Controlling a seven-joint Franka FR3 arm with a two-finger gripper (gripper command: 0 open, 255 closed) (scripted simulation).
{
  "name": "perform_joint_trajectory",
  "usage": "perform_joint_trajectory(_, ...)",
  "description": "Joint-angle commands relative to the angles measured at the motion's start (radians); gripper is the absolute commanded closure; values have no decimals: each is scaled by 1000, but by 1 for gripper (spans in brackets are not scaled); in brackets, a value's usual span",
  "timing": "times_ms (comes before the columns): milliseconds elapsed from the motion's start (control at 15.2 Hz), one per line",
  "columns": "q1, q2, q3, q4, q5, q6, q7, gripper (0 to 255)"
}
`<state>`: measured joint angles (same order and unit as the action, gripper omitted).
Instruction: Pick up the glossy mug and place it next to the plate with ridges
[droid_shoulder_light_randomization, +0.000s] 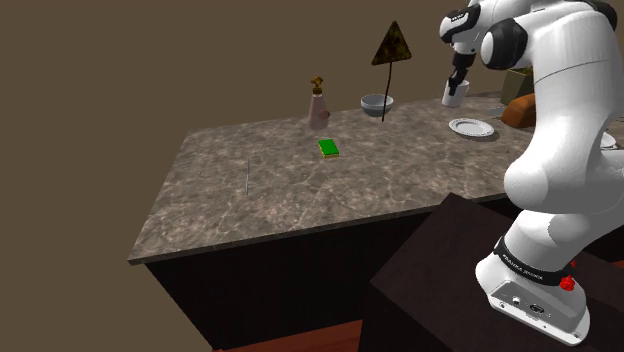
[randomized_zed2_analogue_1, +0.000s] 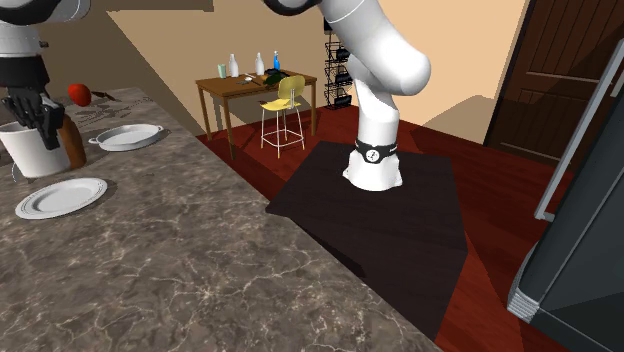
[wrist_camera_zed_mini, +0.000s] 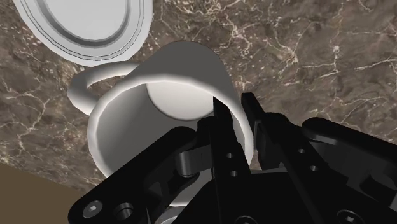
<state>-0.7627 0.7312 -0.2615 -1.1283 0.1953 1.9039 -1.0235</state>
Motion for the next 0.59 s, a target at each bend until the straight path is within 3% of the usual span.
perform_joint_trajectory(0,-2,10,1,-8,3,19,-4,255)
perform_joint_trajectory(528,1,37,7,-72,11,108,-12,255)
